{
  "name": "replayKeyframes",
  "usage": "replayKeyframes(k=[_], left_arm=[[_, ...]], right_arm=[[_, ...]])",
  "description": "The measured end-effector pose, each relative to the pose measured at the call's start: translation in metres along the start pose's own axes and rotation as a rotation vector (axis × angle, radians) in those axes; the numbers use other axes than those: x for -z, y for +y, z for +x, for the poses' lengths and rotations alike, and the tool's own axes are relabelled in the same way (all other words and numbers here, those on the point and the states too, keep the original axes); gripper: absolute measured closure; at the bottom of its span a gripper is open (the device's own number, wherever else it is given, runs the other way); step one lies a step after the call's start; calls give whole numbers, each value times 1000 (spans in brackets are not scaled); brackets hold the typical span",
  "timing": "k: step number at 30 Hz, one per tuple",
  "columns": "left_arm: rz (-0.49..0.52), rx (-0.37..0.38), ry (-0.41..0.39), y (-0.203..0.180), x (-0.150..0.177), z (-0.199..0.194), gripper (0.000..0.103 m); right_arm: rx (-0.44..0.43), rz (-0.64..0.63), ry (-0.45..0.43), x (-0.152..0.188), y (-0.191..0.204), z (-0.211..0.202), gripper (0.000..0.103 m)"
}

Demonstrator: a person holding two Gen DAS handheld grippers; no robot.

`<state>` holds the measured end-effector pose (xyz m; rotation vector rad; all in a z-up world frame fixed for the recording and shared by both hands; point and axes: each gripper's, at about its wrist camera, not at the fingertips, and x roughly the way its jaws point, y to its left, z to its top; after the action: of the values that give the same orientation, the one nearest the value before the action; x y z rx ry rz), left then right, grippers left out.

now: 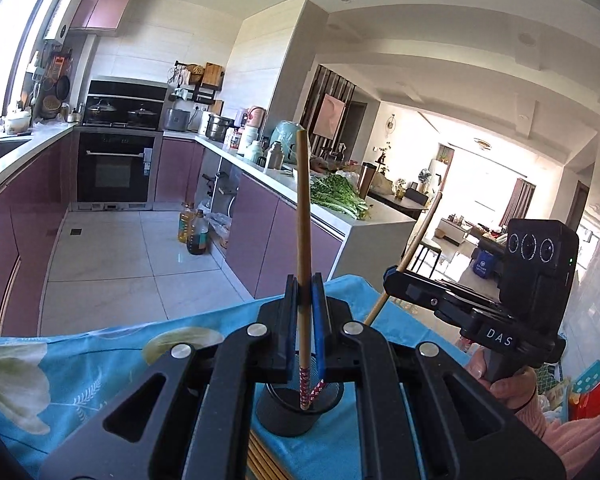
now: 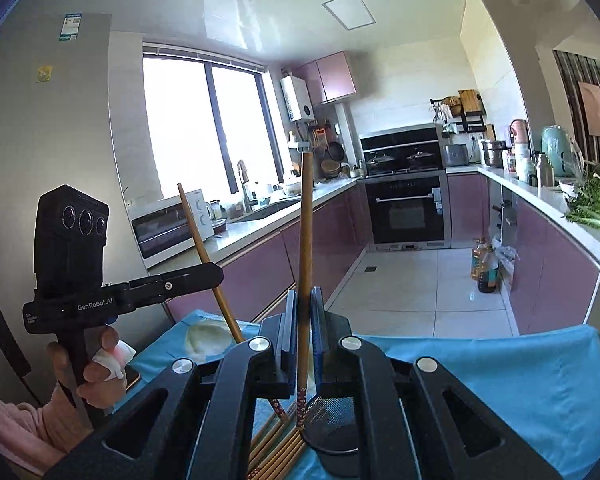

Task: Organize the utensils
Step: 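Lift the left tool's chopstick upright into the mesh cup and open while the right tool does likewise, then move both open tools back over the chopstick pile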

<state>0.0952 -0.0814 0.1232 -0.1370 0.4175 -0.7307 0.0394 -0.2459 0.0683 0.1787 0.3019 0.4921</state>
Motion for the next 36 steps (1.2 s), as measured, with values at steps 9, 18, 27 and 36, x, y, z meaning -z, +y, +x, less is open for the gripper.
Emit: replayKeyframes(k=[9,18,27,36], left_arm=[[26,-31,159,-6,29,68,95],[18,-43,285,24,70,126,95],[10,-98,259,39,73,117,78],[10,-195,182,58,85,47,60]], right_arm=[[51,-25,175,24,-12,41,98],[80,-17,348,51,-16,88,97],[148,19,320,54,-17,102,87],[75,-29,201,57,18,52,51]])
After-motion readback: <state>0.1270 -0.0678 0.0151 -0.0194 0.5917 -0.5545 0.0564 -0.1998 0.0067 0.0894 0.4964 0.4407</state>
